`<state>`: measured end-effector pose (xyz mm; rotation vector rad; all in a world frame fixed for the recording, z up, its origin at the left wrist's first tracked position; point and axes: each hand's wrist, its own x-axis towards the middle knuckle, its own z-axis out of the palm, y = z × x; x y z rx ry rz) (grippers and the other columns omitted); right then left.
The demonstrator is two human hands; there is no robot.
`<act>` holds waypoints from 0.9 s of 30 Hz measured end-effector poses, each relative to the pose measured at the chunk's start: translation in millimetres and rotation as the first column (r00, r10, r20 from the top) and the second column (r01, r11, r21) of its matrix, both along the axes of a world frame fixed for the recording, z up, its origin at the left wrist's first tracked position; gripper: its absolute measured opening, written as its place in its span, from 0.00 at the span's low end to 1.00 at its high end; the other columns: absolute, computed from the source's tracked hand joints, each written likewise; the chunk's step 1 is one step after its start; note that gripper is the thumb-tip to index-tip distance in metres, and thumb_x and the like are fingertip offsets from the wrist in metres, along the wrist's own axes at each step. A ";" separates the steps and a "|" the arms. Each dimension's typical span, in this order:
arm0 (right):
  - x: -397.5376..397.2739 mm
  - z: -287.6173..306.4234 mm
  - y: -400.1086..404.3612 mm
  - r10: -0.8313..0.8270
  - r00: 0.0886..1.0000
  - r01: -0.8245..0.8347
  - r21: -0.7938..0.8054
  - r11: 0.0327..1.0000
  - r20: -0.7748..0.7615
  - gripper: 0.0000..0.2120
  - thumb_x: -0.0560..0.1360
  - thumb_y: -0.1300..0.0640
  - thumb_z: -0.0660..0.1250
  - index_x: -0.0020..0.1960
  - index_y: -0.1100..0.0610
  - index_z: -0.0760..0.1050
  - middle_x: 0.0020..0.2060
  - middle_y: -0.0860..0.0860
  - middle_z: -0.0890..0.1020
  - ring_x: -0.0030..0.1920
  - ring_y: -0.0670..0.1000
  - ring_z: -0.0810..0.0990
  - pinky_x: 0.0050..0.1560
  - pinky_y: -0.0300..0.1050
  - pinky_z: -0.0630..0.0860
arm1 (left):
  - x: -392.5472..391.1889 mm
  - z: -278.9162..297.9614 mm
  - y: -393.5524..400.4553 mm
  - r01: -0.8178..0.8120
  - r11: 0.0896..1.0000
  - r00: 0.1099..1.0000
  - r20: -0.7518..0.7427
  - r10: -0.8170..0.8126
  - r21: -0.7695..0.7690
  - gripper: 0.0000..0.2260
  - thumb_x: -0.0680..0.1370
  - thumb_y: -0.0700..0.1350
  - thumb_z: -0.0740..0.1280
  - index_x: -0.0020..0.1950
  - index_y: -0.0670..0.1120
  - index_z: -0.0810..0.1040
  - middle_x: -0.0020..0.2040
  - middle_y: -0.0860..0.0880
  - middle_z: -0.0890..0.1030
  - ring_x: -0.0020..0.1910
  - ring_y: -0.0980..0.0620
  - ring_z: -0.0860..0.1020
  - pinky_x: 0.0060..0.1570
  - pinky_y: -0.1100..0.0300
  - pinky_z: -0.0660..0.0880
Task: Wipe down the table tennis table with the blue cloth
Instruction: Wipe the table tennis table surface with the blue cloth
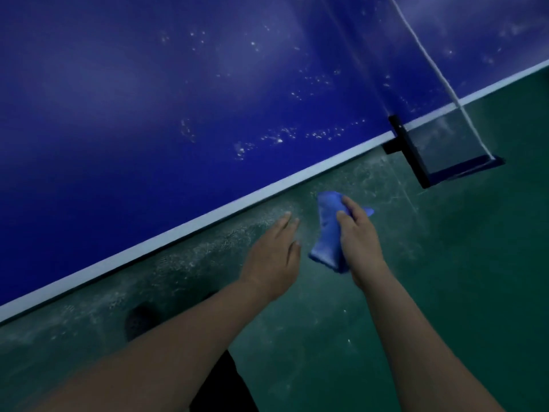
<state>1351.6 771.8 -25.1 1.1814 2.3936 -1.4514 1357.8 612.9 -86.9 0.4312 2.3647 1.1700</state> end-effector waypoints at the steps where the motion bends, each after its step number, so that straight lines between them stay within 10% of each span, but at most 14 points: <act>1: -6.9 -1.6 -18.4 0.053 0.998 -0.053 0.001 0.999 -0.024 0.22 0.82 0.57 0.61 0.75 0.47 0.68 0.71 0.48 0.71 0.62 0.46 0.71 0.63 0.42 0.68 | 1.2 5.1 -17.2 -0.052 0.998 0.997 -0.048 0.054 0.035 0.23 0.85 0.48 0.55 0.80 0.47 0.63 0.81 0.50 0.59 0.79 0.51 0.60 0.74 0.56 0.59; 7: -66.2 2.3 -161.0 0.469 0.816 -0.365 0.328 0.871 -0.338 0.26 0.77 0.58 0.70 0.74 0.51 0.70 0.63 0.50 0.74 0.55 0.46 0.75 0.54 0.42 0.73 | -7.8 6.7 -162.0 -0.420 0.901 0.848 -0.308 0.432 0.108 0.20 0.81 0.45 0.58 0.71 0.40 0.74 0.73 0.43 0.72 0.72 0.50 0.69 0.73 0.60 0.63; 12: -94.9 -49.2 -263.1 0.876 0.482 -0.704 0.592 0.392 -0.006 0.21 0.79 0.51 0.67 0.69 0.58 0.76 0.50 0.64 0.77 0.45 0.64 0.77 0.39 0.52 0.72 | -6.1 -2.8 -296.8 -0.662 0.742 0.710 -0.406 0.576 -0.107 0.22 0.80 0.47 0.57 0.72 0.40 0.73 0.74 0.41 0.71 0.74 0.44 0.66 0.74 0.43 0.62; 16: -79.9 -81.5 -289.4 0.960 0.259 -0.684 0.722 0.103 0.108 0.22 0.80 0.45 0.58 0.64 0.57 0.80 0.52 0.62 0.80 0.55 0.64 0.77 0.56 0.57 0.73 | 9.0 -13.7 -373.9 -0.741 0.571 0.672 -0.399 0.624 -0.354 0.25 0.80 0.49 0.54 0.76 0.42 0.67 0.78 0.43 0.65 0.79 0.44 0.59 0.78 0.41 0.50; 23: -137.0 -84.7 -344.4 0.923 0.377 -0.670 0.712 0.209 0.083 0.22 0.82 0.58 0.63 0.74 0.63 0.68 0.75 0.64 0.66 0.75 0.66 0.65 0.72 0.59 0.66 | 25.0 -37.3 -405.2 -0.669 0.536 0.740 -0.390 0.548 -0.515 0.28 0.81 0.57 0.48 0.80 0.47 0.62 0.82 0.45 0.57 0.81 0.46 0.49 0.78 0.42 0.42; 27: -68.9 -88.5 -352.4 0.969 -0.242 -0.695 0.687 -0.213 0.056 0.15 0.73 0.63 0.73 0.60 0.60 0.81 0.69 0.62 0.75 0.67 0.65 0.75 0.66 0.60 0.72 | 27.6 -38.5 -407.7 -0.676 0.534 0.734 -0.397 0.551 -0.509 0.29 0.82 0.56 0.47 0.80 0.46 0.62 0.82 0.44 0.57 0.81 0.45 0.49 0.78 0.40 0.43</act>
